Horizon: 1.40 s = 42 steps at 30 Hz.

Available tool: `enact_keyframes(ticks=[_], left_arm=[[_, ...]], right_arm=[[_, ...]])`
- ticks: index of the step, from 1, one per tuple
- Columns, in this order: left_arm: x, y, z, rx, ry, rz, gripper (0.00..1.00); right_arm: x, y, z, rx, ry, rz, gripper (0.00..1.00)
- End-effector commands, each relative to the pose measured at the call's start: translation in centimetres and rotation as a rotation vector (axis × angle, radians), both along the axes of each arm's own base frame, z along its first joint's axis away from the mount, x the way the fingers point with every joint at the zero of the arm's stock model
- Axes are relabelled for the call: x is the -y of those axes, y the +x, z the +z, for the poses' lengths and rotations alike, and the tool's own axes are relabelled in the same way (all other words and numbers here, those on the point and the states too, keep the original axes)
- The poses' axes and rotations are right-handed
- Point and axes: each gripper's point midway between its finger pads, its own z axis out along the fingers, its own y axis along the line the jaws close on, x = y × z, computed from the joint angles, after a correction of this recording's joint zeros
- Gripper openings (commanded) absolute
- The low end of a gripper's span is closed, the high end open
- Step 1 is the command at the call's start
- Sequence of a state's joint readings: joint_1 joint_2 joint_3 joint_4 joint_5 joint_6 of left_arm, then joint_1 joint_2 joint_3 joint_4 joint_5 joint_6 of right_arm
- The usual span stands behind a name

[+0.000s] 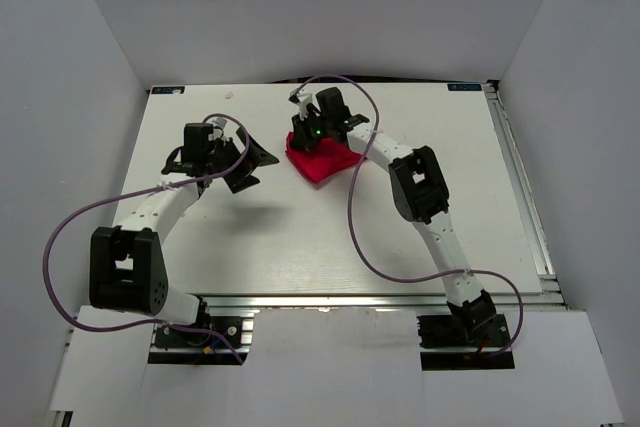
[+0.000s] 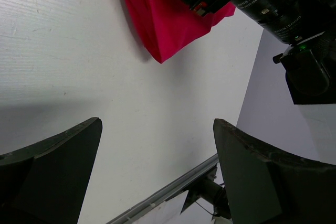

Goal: Fold and stack the t-shirts
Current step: Fold the long partially folded tshirt into a neat square, then smooth out wrinkles on the folded tshirt

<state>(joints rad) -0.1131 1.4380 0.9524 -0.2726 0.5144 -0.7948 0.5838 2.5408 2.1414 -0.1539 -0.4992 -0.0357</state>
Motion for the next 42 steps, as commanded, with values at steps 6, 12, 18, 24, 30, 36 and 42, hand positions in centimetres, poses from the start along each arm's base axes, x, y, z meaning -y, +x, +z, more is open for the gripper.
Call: enact_keyframes(ticks=[6,12,18,24,30,36,42], left_arm=[[0.3,0.6,2.1,0.043,-0.018,-0.014,0.98],[0.6,2.4,2.4,0.063,-0.018,-0.031,0.98],[0.9,4.7,3.3,0.099,-0.014,-0.046,0.98],[1.0,5.8,3.0,0.108,-0.022,-0.04,0.98],[1.8,7.2,1.4,0.069,-0.051,-0.058,0.98],[3.1,9.4,0.6,0.046,-0.036,-0.069,0.98],[2.1,12.0,-3.4,-0.043,0.089,-0.001,0.82]], right_arm=[[-1.4,-0.3,3.9,0.077,0.047,0.036,0.11],[-0.8,-3.1,3.3,0.098,-0.026,0.086,0.11],[-1.2,-6.3,1.9,-0.059,0.045,0.192,0.11],[0.0,-5.0,10.5,0.029,0.215,0.218,0.15],[5.0,-1.9,12.3,0.119,0.144,0.138,0.16],[8.3,-1.7,7.6,0.04,0.053,0.092,0.2],[8.4,-2.4,5.5,-0.013,0.042,0.104,0.25]])
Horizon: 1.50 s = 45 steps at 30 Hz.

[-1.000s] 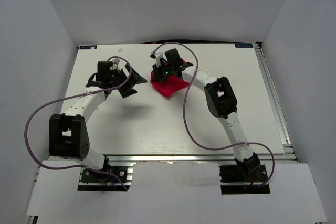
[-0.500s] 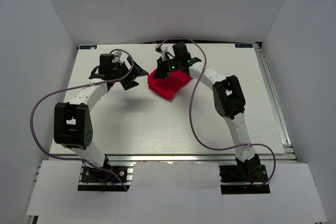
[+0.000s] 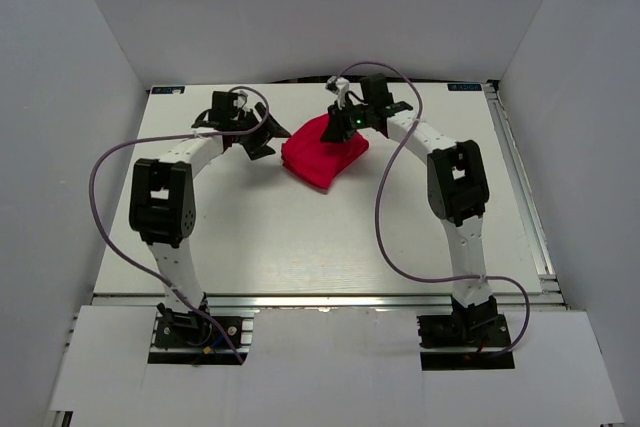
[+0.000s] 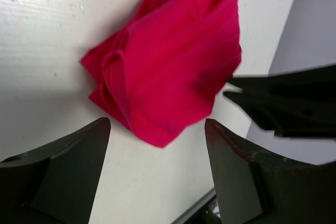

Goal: Fold and stack the t-shirts
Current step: Smooth out wrinkles on the folded tshirt

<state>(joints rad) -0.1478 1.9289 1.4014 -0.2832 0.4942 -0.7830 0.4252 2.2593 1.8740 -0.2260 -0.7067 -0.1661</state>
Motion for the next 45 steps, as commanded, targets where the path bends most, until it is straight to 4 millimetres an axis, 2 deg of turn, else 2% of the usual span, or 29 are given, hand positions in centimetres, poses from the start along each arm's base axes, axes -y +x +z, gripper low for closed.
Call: enact_keyframes(ticks=[1,3,7,8,12,16,22,26,28,40,45], left_arm=[[-0.6,1.2,-1.2,-0.022,0.072,0.027,0.78],[-0.8,2.0,-1.4,-0.03,0.089,0.042,0.75],[-0.9,2.6,-2.6,-0.047,0.109,0.047,0.61],[-0.9,2.6,-3.3,-0.065,0.112,0.044,0.61],[-0.8,3.4,-4.3,-0.076,0.118,0.041,0.59],[-0.6,4.6,-4.0,-0.06,0.111,0.046,0.56],[-0.3,5.3,-4.5,-0.06,0.105,0.041,0.48],[-0.1,5.0,-4.8,-0.072,0.095,0.029,0.34],[-0.1,4.8,-4.7,-0.074,0.093,0.025,0.31],[0.5,4.0,-4.1,-0.076,0.06,-0.01,0.28],[0.5,3.3,-4.0,-0.085,0.052,-0.018,0.19]], right_arm=[[-0.8,-1.0,-0.5,-0.015,-0.001,0.043,0.25],[-0.9,-1.4,-1.4,-0.05,-0.008,0.052,0.24],[-1.1,-1.8,-2.7,-0.088,-0.016,0.048,0.24],[-1.0,-1.7,-3.0,-0.092,-0.021,0.042,0.24],[-1.1,-1.3,-4.0,-0.111,-0.029,0.032,0.24],[-1.0,-1.2,-4.3,-0.119,-0.034,0.026,0.24],[-0.8,-1.2,-4.8,-0.118,-0.045,0.021,0.24],[-0.8,-1.2,-5.3,-0.123,-0.053,0.018,0.23],[-0.8,-1.2,-5.4,-0.124,-0.056,0.016,0.24],[-0.7,-0.5,-5.8,-0.118,-0.068,-0.002,0.24],[-0.6,-0.3,-6.0,-0.116,-0.074,-0.011,0.23]])
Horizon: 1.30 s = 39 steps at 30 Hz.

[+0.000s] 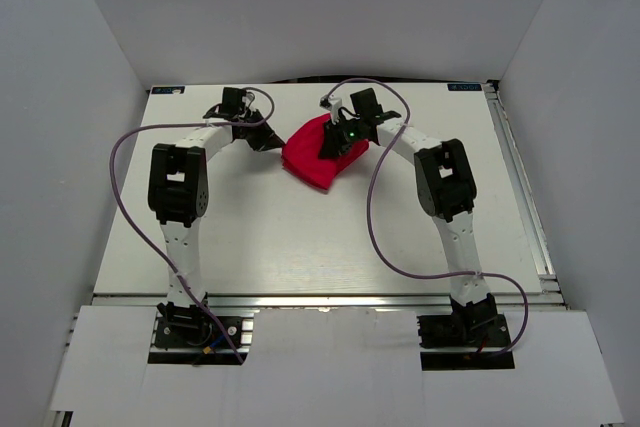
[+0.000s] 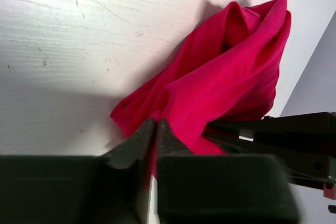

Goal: Fold and stack the t-shirts
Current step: Smooth out wrinkles on the folded tshirt

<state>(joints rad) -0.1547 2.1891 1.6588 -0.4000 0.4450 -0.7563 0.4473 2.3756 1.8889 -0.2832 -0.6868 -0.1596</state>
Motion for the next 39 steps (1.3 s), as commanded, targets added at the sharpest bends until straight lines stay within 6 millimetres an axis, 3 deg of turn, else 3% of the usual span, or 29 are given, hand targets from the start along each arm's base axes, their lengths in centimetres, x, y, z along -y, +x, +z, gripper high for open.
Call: enact_keyframes(ticks=[1,5,13,19,25,29,31,33,34,35,39], left_arm=[[0.4,-0.9,1.3,0.013,-0.019,-0.03,0.13],[0.3,-1.4,1.4,0.006,-0.017,-0.028,0.03],[-1.3,-2.2,3.2,0.03,0.057,0.023,0.0],[-2.7,-3.5,2.2,-0.002,0.091,0.06,0.0],[-4.1,-4.3,1.3,-0.021,0.129,0.092,0.0],[-6.6,-3.6,1.8,-0.008,0.157,0.152,0.14],[-6.9,-3.0,2.9,0.023,0.162,0.156,0.29],[-6.8,-2.6,4.0,0.048,0.158,0.153,0.33],[-6.8,-2.5,4.4,0.06,0.159,0.148,0.39],[-6.9,-2.1,5.5,0.087,0.158,0.153,0.53],[-6.2,-1.6,7.9,0.159,0.126,0.119,0.6]], right_arm=[[-0.1,1.1,0.6,0.026,0.002,-0.016,0.23],[-0.1,1.2,0.3,0.025,-0.004,-0.024,0.23],[0.8,2.6,-0.8,0.035,-0.062,-0.095,0.24],[1.3,3.7,-1.5,0.037,-0.099,-0.156,0.23],[1.2,3.6,-1.2,0.026,-0.085,-0.147,0.23],[0.6,2.2,0.9,0.035,0.001,-0.065,0.26],[0.4,1.9,3.6,0.08,0.057,-0.028,0.26],[0.8,1.8,5.7,0.113,0.088,-0.012,0.26],[1.1,1.8,7.0,0.133,0.112,0.003,0.26],[1.5,1.8,8.4,0.148,0.137,0.015,0.25],[3.0,2.8,9.1,0.15,0.154,-0.009,0.24]])
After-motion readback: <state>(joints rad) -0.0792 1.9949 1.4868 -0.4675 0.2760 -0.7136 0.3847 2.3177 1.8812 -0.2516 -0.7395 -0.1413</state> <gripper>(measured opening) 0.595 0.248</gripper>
